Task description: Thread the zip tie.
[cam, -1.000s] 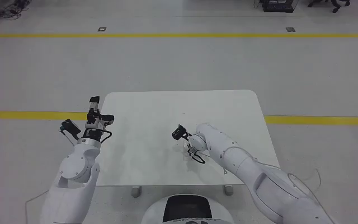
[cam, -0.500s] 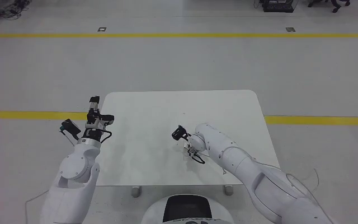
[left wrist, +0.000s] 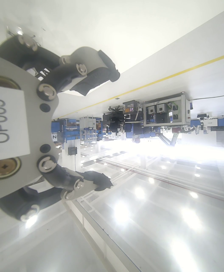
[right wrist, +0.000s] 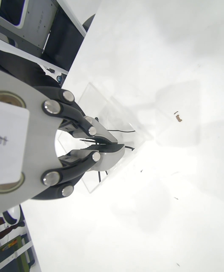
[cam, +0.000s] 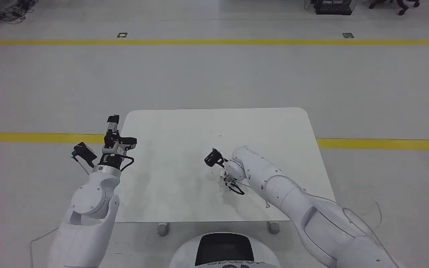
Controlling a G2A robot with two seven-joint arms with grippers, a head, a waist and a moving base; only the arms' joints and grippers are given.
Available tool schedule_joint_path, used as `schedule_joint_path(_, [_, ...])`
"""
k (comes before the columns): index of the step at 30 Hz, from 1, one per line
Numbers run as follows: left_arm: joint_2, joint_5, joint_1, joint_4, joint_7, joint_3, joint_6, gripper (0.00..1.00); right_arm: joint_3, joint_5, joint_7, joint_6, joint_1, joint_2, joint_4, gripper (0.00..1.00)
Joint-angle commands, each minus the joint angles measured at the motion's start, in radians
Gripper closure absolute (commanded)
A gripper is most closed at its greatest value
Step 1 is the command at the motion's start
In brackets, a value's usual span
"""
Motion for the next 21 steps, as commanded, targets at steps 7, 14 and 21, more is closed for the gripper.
schedule_joint_path(7, [0.000, 0.000, 0.000, 0.000, 0.000, 0.000, 0.000, 0.00, 0.027, -0.020, 0.021, 0.004, -0.021, 0.017, -0.051, 0.96])
schedule_joint_path(14, [0.000, 0.000, 0.000, 0.000, 0.000, 0.000, 0.000, 0.00, 0.042, -0.021, 0.019, -0.005, -0.032, 0.021, -0.050, 0.85])
schedule_joint_path(21, [0.000, 0.000, 0.000, 0.000, 0.000, 0.000, 0.000, 0.00, 0.047, -0.021, 0.015, -0.019, -0.032, 0.017, -0.034, 0.85])
